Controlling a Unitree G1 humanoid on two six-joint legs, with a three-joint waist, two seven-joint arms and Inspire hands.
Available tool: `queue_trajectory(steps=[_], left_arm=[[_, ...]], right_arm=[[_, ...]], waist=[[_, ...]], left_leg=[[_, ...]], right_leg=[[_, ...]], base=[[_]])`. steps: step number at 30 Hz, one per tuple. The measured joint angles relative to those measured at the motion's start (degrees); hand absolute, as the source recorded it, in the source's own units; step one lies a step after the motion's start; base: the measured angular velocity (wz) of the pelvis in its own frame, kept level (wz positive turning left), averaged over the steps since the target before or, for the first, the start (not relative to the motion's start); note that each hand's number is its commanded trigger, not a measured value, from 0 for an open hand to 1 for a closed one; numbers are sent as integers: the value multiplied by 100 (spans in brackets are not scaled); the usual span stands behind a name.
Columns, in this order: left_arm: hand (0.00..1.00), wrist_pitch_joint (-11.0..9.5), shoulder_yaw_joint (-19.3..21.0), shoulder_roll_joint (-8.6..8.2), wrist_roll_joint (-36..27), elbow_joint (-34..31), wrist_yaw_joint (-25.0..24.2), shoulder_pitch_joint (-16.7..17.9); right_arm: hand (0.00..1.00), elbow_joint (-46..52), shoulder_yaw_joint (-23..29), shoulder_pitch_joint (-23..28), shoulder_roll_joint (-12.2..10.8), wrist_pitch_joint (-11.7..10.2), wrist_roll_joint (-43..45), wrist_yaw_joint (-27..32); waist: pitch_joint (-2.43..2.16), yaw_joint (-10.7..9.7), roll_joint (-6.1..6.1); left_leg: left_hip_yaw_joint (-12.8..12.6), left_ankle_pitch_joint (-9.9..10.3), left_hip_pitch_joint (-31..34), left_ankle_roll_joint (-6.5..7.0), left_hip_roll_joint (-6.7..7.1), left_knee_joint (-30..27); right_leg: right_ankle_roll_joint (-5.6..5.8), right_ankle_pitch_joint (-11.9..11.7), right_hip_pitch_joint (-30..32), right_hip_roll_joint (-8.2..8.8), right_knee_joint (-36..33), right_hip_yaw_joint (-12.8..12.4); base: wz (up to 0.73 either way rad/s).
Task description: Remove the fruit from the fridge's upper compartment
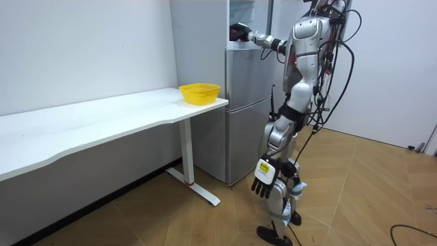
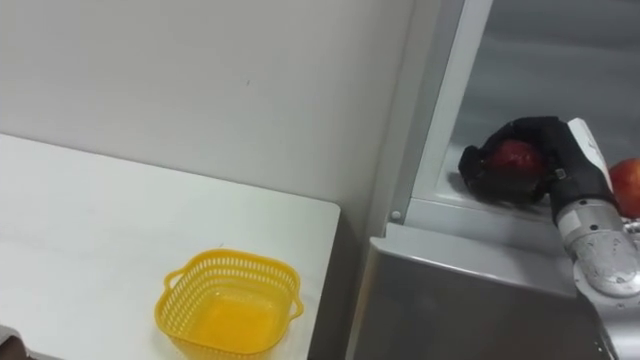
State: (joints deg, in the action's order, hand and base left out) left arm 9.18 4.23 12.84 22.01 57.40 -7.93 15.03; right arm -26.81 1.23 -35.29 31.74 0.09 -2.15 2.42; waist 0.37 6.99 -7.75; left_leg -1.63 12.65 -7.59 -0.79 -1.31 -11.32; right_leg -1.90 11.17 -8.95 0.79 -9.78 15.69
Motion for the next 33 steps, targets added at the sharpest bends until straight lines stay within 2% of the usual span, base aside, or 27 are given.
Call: queue_trajectory(steps=[2, 10, 15, 18, 21, 25, 28, 30, 32, 33], left_arm=[[0, -14, -22, 3, -3, 2, 1, -24], [0, -74, -102, 19, 0, 25, 5, -2], [0, -123, -110, 9, -5, 24, 181, -6], [0, -122, -110, -37, -1, 52, 353, -9], [0, -145, -108, -50, -2, 62, 408, 6], [0, -216, -110, -102, -3, 64, 405, 32], [0, -222, -114, -104, -6, 132, 430, 51], [0, -237, -128, -106, -10, 225, 476, 8], [0, -285, -211, -104, -19, 249, 511, 42], [0, -306, -280, -108, -68, 256, 513, 51]], right_arm=[[100, 112, -51, 2, -1, 3, -12, -4], [100, 915, -181, 248, -38, 92, 0, 102], [100, 1511, -174, 573, -168, 84, 6, 395], [100, 2159, -172, 946, -298, 85, 44, 584], [100, 2718, -172, 1330, -493, 84, 70, 726], [100, 3319, -168, 1597, -713, 70, 84, 763], [100, 3493, -144, 1711, -813, 47, 79, 793], [100, 3769, -54, 1903, -851, 37, 88, 900], [100, 4092, -32, 2086, -859, -43, 100, 1006], [100, 4237, -24, 2179, -861, -151, 129, 1092]], waist=[[1, -24, 8], [-61, -49, 66], [-59, -110, 204], [-102, -137, 314], [-82, -179, 369], [-45, -249, 430], [-49, -364, 435], [-53, -369, 438], [-55, -378, 463], [-47, -401, 477]], left_leg=[[-8, 0, 12, 0, -2, 0], [-78, 0, 10, 0, -7, 0], [-81, 0, 35, 0, -7, -5], [-147, 1, 42, 1, -11, 1], [-180, 0, 2, 0, -20, 3], [-257, 1, 47, 1, -18, 10], [-274, 2, 29, 2, -15, 15], [-287, 2, 14, 3, -15, 23], [-306, 2, 5, 4, -18, 47], [-309, 2, -4, 3, -17, 47]], right_leg=[[0, 0, 15, -8, 1, 9], [0, -2, 21, -19, -6, 12], [-1, -3, 50, -14, -12, -33], [-1, -3, 100, -4, -36, -91], [-1, -3, 110, 2, -79, -135], [-1, -3, 177, -9, -96, -160], [0, -2, 162, -18, -90, -194], [2, -1, 195, -36, -85, -266], [3, -1, 171, -46, -85, -300], [3, -1, 164, -43, -88, -301]], base=[[0], [-1], [-1], [-10], [-7], [-8], [0], [-7], [-8], [0]])
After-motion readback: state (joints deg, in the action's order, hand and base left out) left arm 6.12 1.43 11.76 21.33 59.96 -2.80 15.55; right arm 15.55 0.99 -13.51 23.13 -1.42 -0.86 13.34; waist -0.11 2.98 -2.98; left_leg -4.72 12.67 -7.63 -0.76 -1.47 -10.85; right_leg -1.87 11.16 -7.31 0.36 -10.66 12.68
